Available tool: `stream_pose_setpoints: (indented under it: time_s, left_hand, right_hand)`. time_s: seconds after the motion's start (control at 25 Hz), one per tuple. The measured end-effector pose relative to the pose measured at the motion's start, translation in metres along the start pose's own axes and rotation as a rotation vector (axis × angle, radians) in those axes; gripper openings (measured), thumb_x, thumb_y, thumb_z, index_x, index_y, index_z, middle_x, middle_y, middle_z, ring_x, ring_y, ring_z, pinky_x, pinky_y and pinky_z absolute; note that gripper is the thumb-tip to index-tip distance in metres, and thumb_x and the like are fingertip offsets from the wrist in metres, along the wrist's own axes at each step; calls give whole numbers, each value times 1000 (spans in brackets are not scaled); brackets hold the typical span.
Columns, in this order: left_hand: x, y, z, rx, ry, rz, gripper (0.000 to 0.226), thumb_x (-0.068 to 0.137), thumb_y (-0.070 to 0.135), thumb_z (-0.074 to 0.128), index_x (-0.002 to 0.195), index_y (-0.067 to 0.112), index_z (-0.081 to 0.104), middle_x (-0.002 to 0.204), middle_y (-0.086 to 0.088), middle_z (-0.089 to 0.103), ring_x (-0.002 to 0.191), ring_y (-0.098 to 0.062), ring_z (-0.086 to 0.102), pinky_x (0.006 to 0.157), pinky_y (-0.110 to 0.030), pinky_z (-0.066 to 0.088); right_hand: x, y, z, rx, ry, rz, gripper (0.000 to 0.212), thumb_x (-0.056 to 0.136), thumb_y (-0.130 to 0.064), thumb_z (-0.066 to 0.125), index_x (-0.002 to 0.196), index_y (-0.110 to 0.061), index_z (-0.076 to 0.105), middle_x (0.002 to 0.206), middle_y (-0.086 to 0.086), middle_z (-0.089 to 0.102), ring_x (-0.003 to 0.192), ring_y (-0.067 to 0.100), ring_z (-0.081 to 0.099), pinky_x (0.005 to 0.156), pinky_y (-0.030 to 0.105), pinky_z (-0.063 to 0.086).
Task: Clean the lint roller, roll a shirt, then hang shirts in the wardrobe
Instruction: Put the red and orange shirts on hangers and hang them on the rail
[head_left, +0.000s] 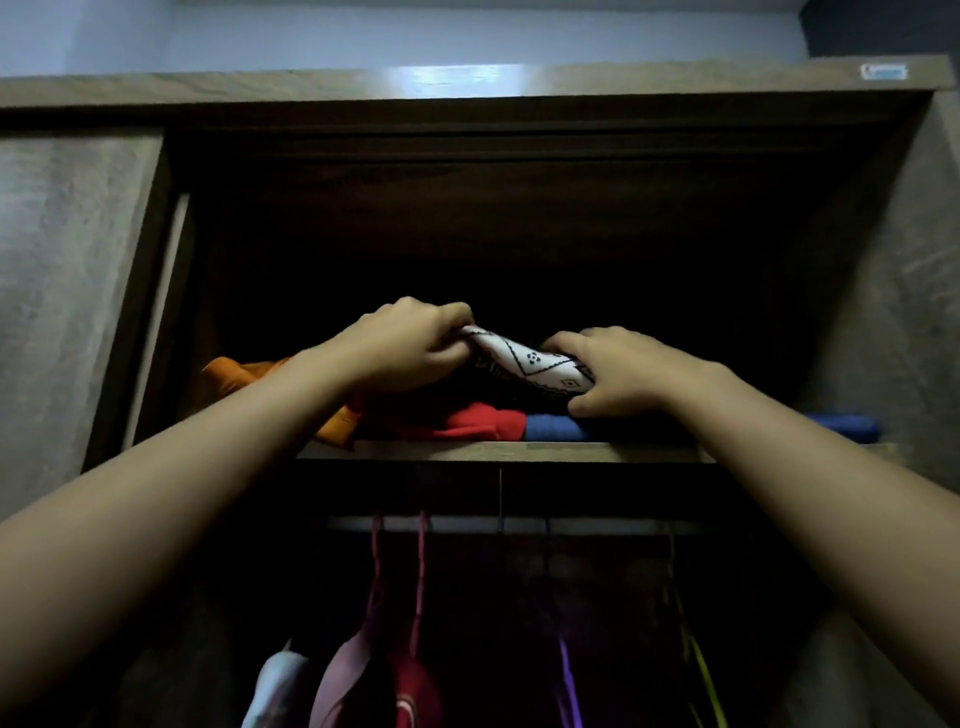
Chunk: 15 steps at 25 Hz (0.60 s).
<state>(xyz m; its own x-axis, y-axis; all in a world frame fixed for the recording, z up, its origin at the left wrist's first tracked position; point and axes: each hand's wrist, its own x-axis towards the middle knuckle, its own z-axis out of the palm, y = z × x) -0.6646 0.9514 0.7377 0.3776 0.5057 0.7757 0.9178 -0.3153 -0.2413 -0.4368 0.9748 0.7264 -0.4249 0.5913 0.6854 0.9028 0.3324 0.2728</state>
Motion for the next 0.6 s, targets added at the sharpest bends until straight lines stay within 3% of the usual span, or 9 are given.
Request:
stream_pose_setpoints:
  time_s: [0.08, 0.2, 0.32, 0.44, 0.6]
  left_hand:
    - [2, -3, 0, 20, -156, 19, 43, 72, 46, 57, 112, 33, 49, 104, 0, 59, 97, -24, 57, 85, -40, 50]
    - [4, -6, 7, 45, -292, -35, 64, 73, 41, 66, 132, 35, 40, 125, -4, 51, 111, -25, 52, 92, -37, 45]
    - [7, -9, 15, -1, -234, -86, 57, 73, 44, 62, 127, 42, 45, 122, -5, 54, 110, -27, 54, 91, -36, 45]
    - [12, -12, 13, 34, -60, -86, 37, 79, 40, 55, 116, 44, 53, 118, -3, 56, 111, -29, 54, 95, -50, 43]
    - [15, -7, 9, 119, -137, -108, 40, 81, 30, 56, 118, 45, 50, 119, 0, 59, 112, -27, 54, 94, -53, 34]
  right_hand:
    - [8, 2, 5, 38, -14, 12, 59, 70, -29, 63, 125, -35, 45, 119, 5, 61, 106, 27, 58, 88, 41, 51]
    - [16, 3, 9, 43, -57, 18, 47, 79, -23, 61, 123, -32, 52, 115, 5, 63, 102, 26, 60, 80, 29, 47]
    - [24, 2, 14, -7, -118, 9, 45, 83, -18, 56, 125, -34, 51, 117, 5, 62, 103, 26, 59, 78, 30, 45]
    - [28, -2, 18, -134, -18, 0, 33, 85, -24, 55, 117, -32, 55, 115, 9, 61, 103, 32, 59, 72, 34, 44]
    - [30, 3, 24, -95, -66, 18, 31, 82, -32, 60, 113, -27, 57, 113, 10, 62, 103, 33, 59, 74, 33, 44]
